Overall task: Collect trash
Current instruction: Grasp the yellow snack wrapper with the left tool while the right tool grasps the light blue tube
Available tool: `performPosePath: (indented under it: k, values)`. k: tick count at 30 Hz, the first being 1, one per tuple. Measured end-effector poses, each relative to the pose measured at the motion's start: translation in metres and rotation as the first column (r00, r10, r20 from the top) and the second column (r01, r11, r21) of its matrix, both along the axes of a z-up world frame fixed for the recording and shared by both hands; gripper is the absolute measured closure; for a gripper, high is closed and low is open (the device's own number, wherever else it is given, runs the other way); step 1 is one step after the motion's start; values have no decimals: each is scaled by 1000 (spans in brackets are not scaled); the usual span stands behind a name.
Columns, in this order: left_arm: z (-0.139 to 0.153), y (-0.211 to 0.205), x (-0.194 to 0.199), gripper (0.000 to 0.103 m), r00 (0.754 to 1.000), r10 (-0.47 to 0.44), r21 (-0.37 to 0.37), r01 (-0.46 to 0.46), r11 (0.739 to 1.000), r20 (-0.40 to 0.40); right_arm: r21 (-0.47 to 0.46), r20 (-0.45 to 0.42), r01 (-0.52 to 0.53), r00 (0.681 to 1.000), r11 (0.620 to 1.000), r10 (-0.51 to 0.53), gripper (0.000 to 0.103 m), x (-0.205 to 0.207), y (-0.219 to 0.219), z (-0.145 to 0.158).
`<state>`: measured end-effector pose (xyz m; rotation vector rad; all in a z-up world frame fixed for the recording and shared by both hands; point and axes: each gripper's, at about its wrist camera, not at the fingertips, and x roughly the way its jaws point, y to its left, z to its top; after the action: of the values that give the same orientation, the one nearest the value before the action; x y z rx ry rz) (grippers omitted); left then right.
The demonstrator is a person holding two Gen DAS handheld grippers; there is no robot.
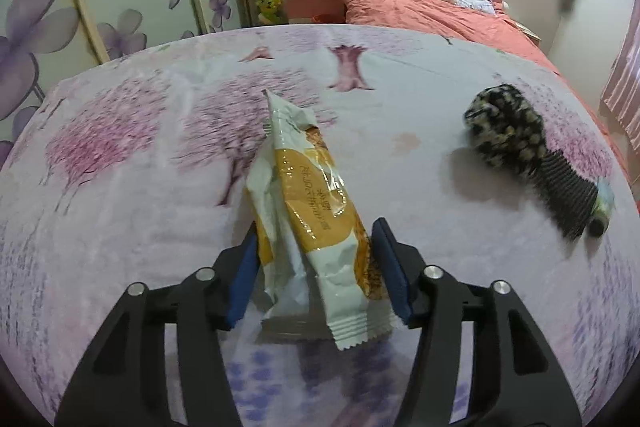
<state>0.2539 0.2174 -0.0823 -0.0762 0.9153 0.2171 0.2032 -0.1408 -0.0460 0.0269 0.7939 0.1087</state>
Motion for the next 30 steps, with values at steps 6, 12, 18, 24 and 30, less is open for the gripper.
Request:
performPosePath:
  k: [6, 12, 18, 24, 30]
  values:
    - [-1, 4, -3, 45, 1000, 23, -8, -23, 1000, 1, 28, -50, 37, 998, 999, -35, 53, 22, 18, -7]
    - [0, 6, -4, 45, 1000, 24, -16, -24, 1000, 2, 17, -92, 37, 995, 999, -36, 53, 50, 48, -8]
    - [0, 6, -3, 45, 1000, 24, -19, -23, 1000, 3, -31, -109, 40, 993, 999, -43, 50, 60, 73, -13]
    - [0, 6, -3, 45, 1000, 22, -25, -22, 999, 4, -73, -118, 68, 990, 995, -76, 50, 67, 73, -19]
    - [0, 6, -3, 45, 1000, 21, -29, -20, 999, 5, -92, -125, 138, 981, 986, -149, 49, 60, 36, -24]
